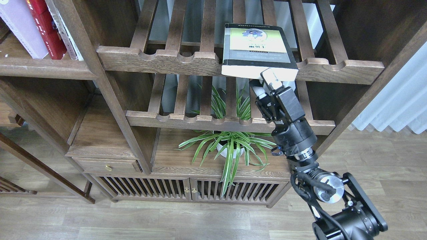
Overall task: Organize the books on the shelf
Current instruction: 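Grasp the green-and-white book's lower edge with the right gripper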
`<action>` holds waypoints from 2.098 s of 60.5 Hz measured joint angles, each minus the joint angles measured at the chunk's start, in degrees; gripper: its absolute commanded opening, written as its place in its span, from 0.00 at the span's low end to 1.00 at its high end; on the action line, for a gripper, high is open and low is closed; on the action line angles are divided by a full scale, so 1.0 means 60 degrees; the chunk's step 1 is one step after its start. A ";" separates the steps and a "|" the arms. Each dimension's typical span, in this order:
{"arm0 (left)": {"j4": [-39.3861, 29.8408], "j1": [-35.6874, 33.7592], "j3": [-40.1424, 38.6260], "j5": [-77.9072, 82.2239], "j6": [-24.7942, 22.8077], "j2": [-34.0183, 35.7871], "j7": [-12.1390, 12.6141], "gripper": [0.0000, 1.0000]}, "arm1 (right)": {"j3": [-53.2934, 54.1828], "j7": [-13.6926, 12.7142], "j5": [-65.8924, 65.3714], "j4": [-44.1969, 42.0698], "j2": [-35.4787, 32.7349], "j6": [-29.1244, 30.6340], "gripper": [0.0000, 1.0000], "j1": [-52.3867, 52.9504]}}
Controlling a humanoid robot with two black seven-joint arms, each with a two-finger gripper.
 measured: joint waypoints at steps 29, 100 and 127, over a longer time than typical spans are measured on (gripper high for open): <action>0.0018 0.0006 -0.0019 -0.0006 0.0000 0.0000 -0.0057 1.00 | -0.0012 -0.0001 0.0000 -0.0471 -0.0075 0.0000 0.96 0.0413; 0.0106 -0.0033 -0.0026 -0.0001 0.0000 0.0000 -0.0020 1.00 | -0.0041 0.0044 0.0104 -0.0536 -0.0367 0.0000 0.62 0.0565; 0.0093 -0.0058 -0.0086 -0.0014 0.0000 0.0071 0.0001 1.00 | -0.0166 0.0037 0.0173 -0.0351 -0.0586 0.0000 0.26 0.0319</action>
